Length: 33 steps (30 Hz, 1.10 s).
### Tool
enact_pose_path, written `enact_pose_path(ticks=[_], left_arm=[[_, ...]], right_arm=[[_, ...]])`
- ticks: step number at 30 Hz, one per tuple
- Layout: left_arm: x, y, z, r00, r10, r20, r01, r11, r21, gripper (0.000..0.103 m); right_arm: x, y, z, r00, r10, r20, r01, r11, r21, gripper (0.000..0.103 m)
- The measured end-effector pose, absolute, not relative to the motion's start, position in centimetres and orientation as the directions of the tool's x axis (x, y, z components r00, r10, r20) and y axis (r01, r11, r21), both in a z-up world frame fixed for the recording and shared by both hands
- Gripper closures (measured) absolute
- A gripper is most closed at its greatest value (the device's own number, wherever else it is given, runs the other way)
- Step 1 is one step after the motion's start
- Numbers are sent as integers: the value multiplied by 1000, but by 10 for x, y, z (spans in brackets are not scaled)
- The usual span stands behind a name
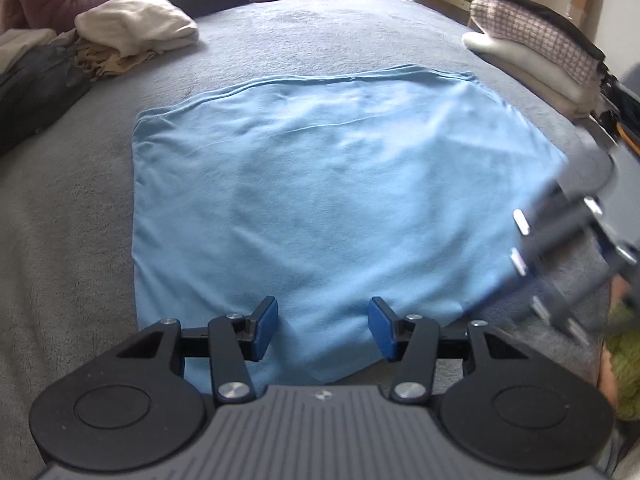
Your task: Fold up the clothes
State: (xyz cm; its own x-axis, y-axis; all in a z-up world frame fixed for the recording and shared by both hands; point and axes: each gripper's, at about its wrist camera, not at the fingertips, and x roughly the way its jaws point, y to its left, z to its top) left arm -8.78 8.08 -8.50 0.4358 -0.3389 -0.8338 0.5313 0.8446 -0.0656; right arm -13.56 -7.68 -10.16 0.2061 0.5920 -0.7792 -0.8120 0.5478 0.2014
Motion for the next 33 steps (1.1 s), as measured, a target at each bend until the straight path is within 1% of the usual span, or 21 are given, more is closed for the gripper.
enact_pose_path(ticks=[1, 2, 4, 7, 9, 13, 17, 18, 20, 23, 24, 26, 27, 30, 33], left_arm=[[-87, 82, -85, 436, -339, -834, 524, 849, -71, 52], [-86, 83, -84, 436, -338, -834, 517, 853, -75, 52], [-84, 85, -83, 438, -335, -834, 503, 860, -82, 52], [-80, 90, -80, 445, -339, -829, 473, 875, -104, 52], [-78, 93, -77, 452, -340, -825, 446, 887, -121, 52], [-79, 98, -72, 466, -343, -816, 413, 900, -142, 52], [-81, 97, -72, 477, -341, -810, 404, 904, -142, 52], [-80, 96, -73, 474, -339, -812, 401, 905, -144, 52], [-78, 94, -76, 465, -338, -818, 400, 905, -146, 52], [-79, 93, -77, 465, -332, -820, 403, 905, -138, 52], [-79, 94, -77, 466, -333, -820, 398, 906, -142, 52], [-79, 96, -76, 467, -336, -818, 386, 910, -153, 52], [-79, 97, -76, 468, -337, -817, 379, 912, -159, 52], [-77, 100, -77, 469, -338, -816, 357, 918, -175, 52], [-76, 101, -79, 465, -339, -818, 345, 920, -185, 52]], right_arm=[[-139, -76, -99, 117, 643, -757, -822, 491, 290, 93], [-144, -75, -97, 55, 670, -740, -830, 443, 338, 94], [-152, -73, -93, 24, 683, -730, -850, 398, 345, 93], [-138, -83, -90, 108, 687, -719, -805, 485, 342, 93], [-127, -89, -89, 161, 691, -704, -776, 530, 343, 91], [-121, -92, -80, 228, 696, -681, -766, 560, 316, 91], [-115, -114, -87, 326, 627, -707, -683, 674, 282, 91], [-115, -116, -94, 308, 618, -724, -667, 682, 298, 91], [-122, -112, -105, 212, 640, -739, -663, 649, 372, 91], [-150, -96, -103, 22, 731, -682, -739, 471, 481, 92], [-157, -93, -100, -5, 741, -671, -757, 436, 487, 93], [-152, -103, -95, 81, 735, -673, -733, 502, 460, 93], [-145, -115, -94, 142, 731, -668, -691, 556, 462, 91], [-129, -145, -92, 288, 699, -654, -585, 669, 458, 91], [-123, -136, -92, 276, 719, -638, -625, 639, 449, 91]])
